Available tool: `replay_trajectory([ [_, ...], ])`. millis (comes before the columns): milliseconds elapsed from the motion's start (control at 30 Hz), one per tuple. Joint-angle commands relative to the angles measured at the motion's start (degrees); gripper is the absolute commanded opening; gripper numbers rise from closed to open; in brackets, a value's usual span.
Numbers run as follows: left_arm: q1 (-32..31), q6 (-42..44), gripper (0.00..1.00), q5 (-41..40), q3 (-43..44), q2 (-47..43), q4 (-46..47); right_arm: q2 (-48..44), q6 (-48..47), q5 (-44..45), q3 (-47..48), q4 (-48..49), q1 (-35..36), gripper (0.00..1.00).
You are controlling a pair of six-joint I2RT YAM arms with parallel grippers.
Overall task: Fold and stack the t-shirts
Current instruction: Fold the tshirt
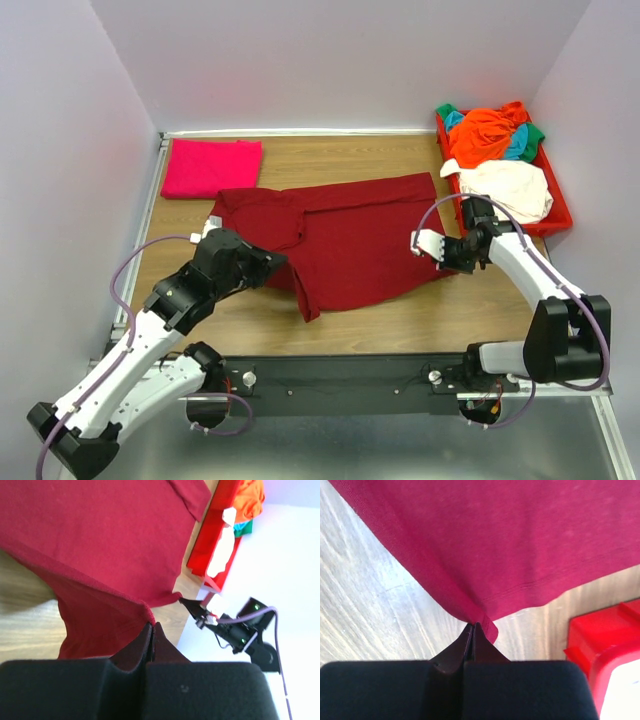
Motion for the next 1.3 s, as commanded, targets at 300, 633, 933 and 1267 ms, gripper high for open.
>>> replay_trajectory([
  [300,10.5,7.4,0.00,1.8,4.3,2.2,3.5,4.8,6.6,-3.4,8.6,0.6,-0.3,0.01],
  [633,15.4,9.7,0.00,3.8,5.0,6.4,8.6,11.1,13.9,-2.2,12.9,6.8,-0.4,0.01],
  [933,21.5,13.9,0.00,7.0,7.1,10.7,11.0,18.0,20.3,1.6,17.0,11.6,-0.6,0.01],
  [1267,25.6,16.8,0.00,10.0,7.9,15.7,14.6,23.1,24.2,2.6,20.3,14.4,-1.4,0.01],
])
